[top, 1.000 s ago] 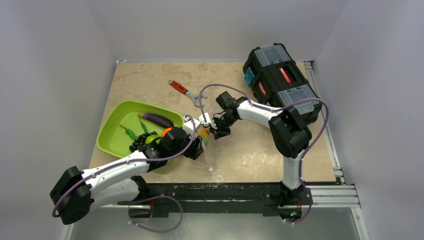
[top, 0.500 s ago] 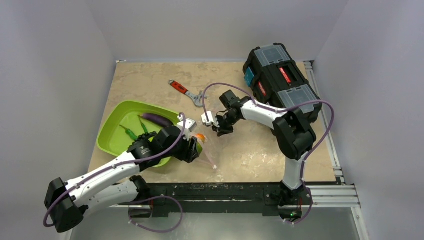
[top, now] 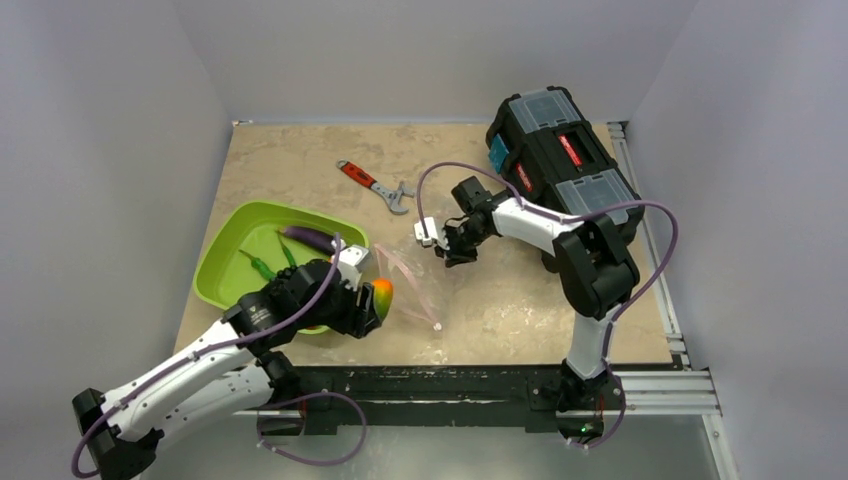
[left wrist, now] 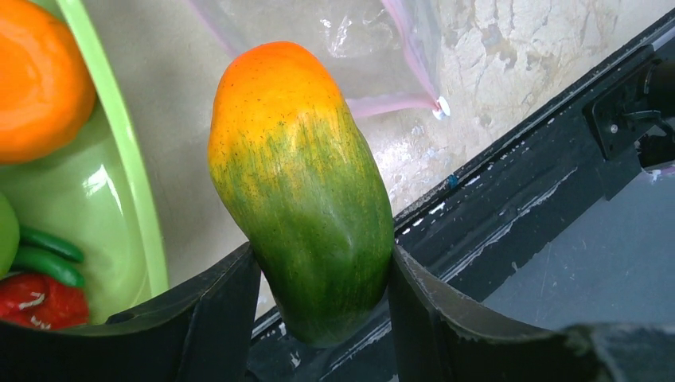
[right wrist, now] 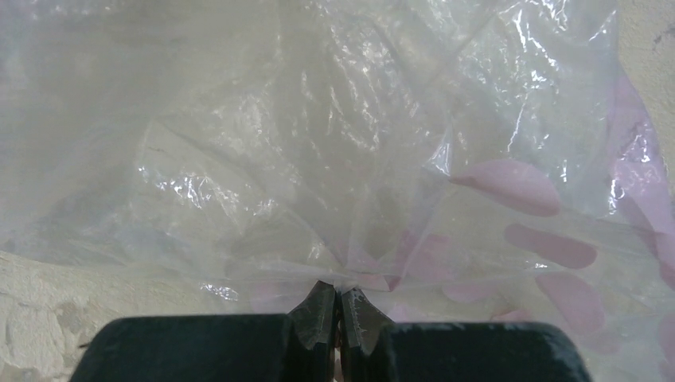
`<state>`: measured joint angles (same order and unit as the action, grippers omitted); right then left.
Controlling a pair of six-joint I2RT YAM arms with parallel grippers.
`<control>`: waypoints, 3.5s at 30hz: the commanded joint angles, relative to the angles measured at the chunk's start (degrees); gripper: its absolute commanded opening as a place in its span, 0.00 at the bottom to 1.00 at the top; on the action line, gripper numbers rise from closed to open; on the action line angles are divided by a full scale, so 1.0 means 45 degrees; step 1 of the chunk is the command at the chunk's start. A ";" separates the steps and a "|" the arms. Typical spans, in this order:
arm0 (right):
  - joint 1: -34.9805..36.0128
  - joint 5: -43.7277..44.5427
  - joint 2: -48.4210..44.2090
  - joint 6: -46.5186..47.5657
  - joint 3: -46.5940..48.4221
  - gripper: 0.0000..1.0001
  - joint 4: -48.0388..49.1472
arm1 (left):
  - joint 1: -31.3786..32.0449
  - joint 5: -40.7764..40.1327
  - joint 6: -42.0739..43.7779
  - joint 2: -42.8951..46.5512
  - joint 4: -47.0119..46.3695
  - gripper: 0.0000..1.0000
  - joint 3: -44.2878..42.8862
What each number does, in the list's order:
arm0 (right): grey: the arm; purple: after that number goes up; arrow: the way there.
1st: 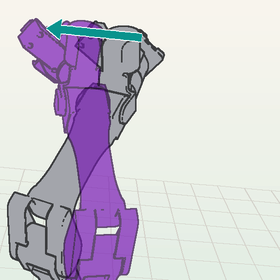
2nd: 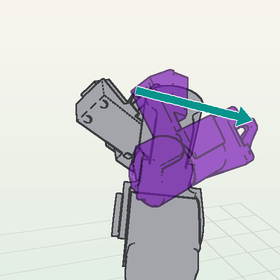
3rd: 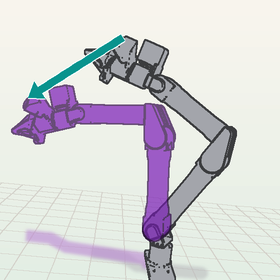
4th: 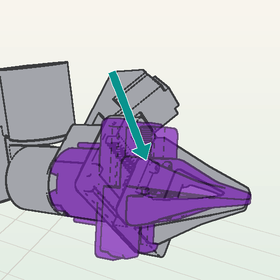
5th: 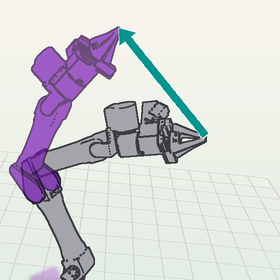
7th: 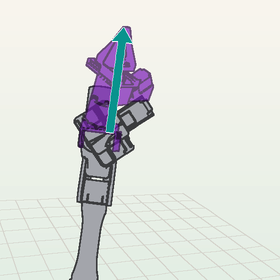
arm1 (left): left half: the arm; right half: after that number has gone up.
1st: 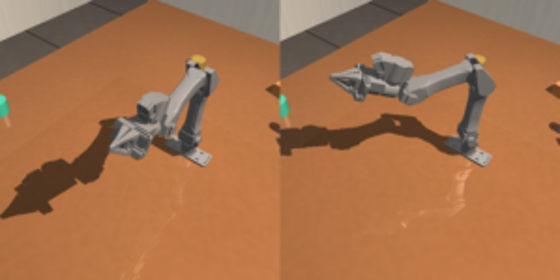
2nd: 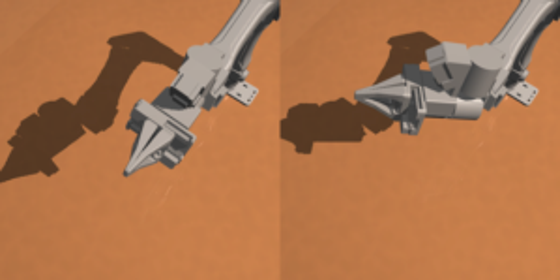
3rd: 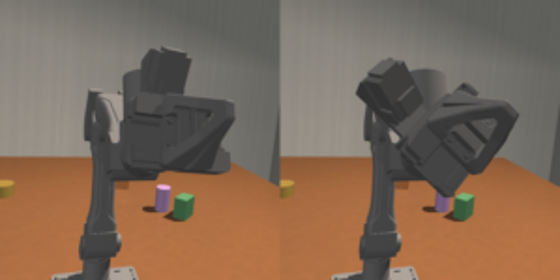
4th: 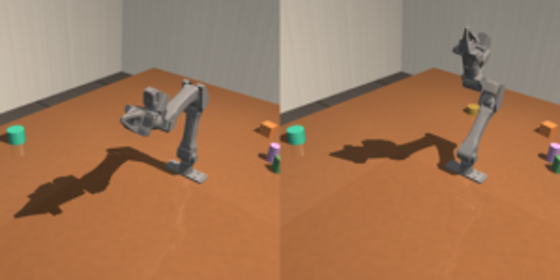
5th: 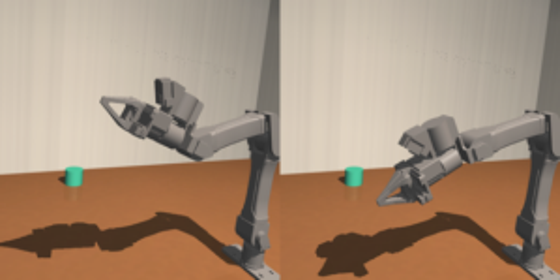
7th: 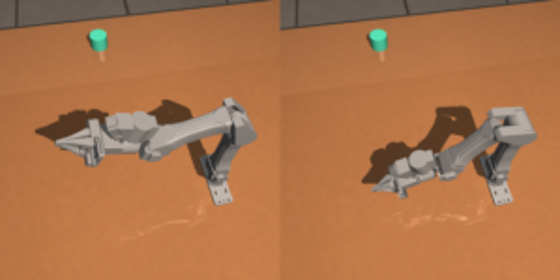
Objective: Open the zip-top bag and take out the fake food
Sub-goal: Place the fake fruit in the bin.
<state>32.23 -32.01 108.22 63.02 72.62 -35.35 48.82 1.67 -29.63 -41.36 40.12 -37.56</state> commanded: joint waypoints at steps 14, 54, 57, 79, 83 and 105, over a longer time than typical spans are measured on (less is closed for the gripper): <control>-0.0824 0.0084 -0.0379 -0.0060 0.0171 0.01 -0.0053 | -0.0060 -0.2189 -0.0628 0.2278 0.3152 0.00 -0.2086; -0.0844 -0.0113 -0.0124 -0.0077 0.0132 0.01 -0.0013 | -0.4232 -0.4440 0.0936 0.2041 0.1560 0.00 -0.1906; -0.0859 -0.0111 -0.0139 -0.0077 0.0113 0.01 0.0009 | -0.4739 -0.4169 0.1067 0.1862 0.1396 0.00 -0.1735; -0.0853 -0.0084 -0.0153 -0.0138 0.0091 0.02 0.0083 | -0.7581 -0.2930 0.1905 0.1089 0.1104 0.00 -0.1454; -0.0855 -0.0094 -0.0150 -0.0146 0.0081 0.02 0.0083 | -0.8038 -0.2840 0.2125 0.0925 0.1097 0.00 -0.1457; -0.0839 -0.0203 -0.0164 -0.0138 0.0071 0.02 0.0065 | -0.9133 -0.3851 0.0984 -0.0855 0.1129 0.91 -0.1536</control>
<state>28.53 -32.08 108.25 62.61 72.62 -35.31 8.80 -13.78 -23.46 -45.82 46.83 -43.70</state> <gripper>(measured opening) 0.023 0.743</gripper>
